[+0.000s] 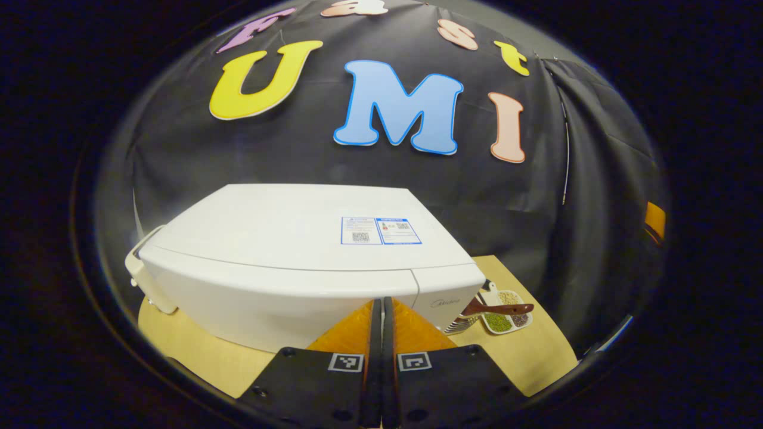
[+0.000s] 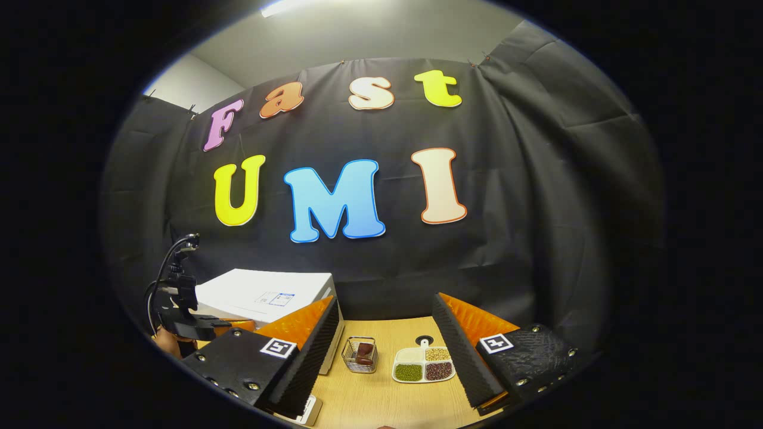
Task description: Open the microwave oven with the left hand, put the food in, and close the microwave oven.
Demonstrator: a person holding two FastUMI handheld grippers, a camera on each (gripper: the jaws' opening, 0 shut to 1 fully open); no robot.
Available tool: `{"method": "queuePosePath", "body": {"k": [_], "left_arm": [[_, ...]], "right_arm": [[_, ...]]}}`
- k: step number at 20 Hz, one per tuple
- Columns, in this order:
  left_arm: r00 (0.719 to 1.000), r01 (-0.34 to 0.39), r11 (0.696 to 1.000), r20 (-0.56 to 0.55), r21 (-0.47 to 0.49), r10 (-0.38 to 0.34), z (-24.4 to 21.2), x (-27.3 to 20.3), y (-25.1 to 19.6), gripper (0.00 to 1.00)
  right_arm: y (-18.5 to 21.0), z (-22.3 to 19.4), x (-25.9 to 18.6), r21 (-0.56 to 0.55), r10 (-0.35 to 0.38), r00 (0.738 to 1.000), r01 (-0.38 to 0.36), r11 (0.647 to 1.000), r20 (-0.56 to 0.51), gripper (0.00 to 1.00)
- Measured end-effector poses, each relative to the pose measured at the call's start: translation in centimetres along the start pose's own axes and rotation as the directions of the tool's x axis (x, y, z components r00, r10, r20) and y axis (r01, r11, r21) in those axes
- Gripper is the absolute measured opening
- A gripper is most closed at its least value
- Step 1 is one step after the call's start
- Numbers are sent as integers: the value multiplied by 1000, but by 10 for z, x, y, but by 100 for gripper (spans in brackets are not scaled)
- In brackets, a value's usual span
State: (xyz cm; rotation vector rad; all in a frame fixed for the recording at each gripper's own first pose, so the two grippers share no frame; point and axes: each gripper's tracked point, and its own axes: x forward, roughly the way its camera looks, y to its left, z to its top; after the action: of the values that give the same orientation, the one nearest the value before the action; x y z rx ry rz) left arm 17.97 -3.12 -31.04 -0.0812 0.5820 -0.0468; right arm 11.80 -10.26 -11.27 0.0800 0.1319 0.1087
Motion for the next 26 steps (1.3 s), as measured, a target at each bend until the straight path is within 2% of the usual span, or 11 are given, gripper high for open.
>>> {"method": "queuePosePath", "body": {"k": [3,5,7,10,13,14,15,21,26], "left_arm": [[996,10,1000,89,20,-12,39,-41,-1,7],[984,14,999,177,48,-23,76,-85,0,7],[959,0,998,282,70,-19,119,-132,10,7],[919,-53,996,393,68,22,168,-209,34,7],[872,-87,993,488,83,35,201,-280,48,98],[858,-97,991,512,97,34,207,-299,52,94],[851,-94,989,525,111,22,210,-314,53,94],[862,-65,991,506,118,-4,192,-358,75,94],[851,-57,993,525,102,-5,190,-381,92,95]], "right_arm": [[13,10,-14,-24,-23,1000,23,999,8,96],[25,23,-23,-29,-37,999,38,999,30,96],[37,38,-32,-42,-49,997,51,998,56,95],[61,65,-45,-35,-50,995,53,998,83,96],[86,86,-65,-23,-46,995,48,999,91,96],[93,92,-72,-20,-49,994,51,999,96,96],[99,97,-80,-19,-52,993,54,998,103,96],[133,112,-120,-39,-70,988,77,996,140,95],[153,120,-143,-36,-70,983,77,996,172,96]]}}
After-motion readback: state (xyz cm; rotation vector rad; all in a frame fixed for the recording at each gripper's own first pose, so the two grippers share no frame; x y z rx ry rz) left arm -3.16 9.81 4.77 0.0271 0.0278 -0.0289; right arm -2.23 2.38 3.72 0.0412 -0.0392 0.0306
